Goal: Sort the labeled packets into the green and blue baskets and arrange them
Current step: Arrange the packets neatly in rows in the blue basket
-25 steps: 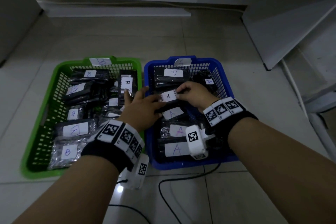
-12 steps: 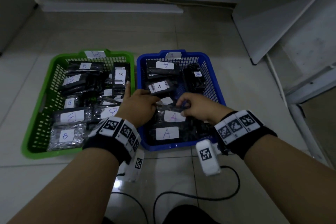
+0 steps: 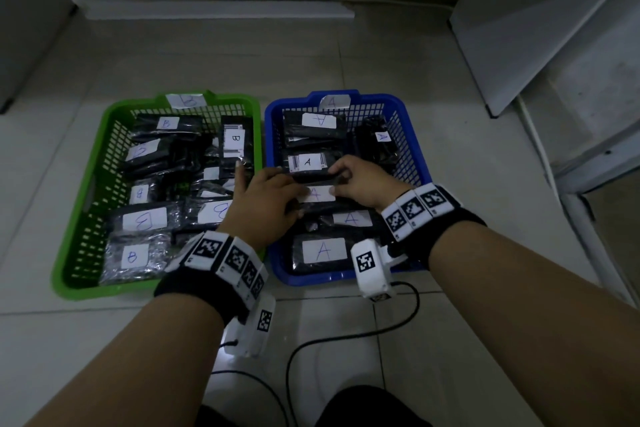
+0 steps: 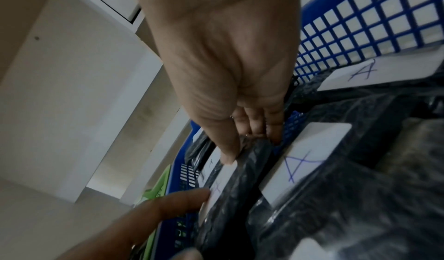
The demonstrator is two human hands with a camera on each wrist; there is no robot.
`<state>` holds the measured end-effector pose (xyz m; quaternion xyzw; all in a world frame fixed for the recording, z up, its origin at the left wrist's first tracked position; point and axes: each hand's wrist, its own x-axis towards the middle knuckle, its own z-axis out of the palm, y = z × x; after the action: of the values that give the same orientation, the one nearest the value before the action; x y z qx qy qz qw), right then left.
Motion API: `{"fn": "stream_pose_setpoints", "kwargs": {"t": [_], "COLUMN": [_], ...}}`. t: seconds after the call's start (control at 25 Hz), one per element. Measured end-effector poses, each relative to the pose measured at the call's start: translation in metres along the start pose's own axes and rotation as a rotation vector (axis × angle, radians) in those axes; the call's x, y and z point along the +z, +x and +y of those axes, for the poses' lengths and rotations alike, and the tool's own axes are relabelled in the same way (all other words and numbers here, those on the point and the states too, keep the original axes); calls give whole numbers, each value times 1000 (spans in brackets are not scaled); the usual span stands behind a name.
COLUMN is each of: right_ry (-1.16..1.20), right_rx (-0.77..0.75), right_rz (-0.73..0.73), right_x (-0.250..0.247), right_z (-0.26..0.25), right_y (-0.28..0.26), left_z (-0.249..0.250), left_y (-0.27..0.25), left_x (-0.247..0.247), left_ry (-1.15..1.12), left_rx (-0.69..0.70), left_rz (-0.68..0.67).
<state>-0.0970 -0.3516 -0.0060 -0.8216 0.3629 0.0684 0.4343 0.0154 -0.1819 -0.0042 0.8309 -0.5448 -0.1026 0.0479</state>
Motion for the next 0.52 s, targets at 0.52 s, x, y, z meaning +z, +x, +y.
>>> {"fn": "stream_pose_setpoints", "kwargs": {"t": [0.52], "right_ry": [-744], "right_rx": [-63], "right_rz": [-172], "right_x": [-10], "right_z": [26], "right_y": [-48], "left_z": [13], "left_y": [10], "left_x": [1], "left_ry": [48], "left_rx": [-106], "left_rz": [18]}}
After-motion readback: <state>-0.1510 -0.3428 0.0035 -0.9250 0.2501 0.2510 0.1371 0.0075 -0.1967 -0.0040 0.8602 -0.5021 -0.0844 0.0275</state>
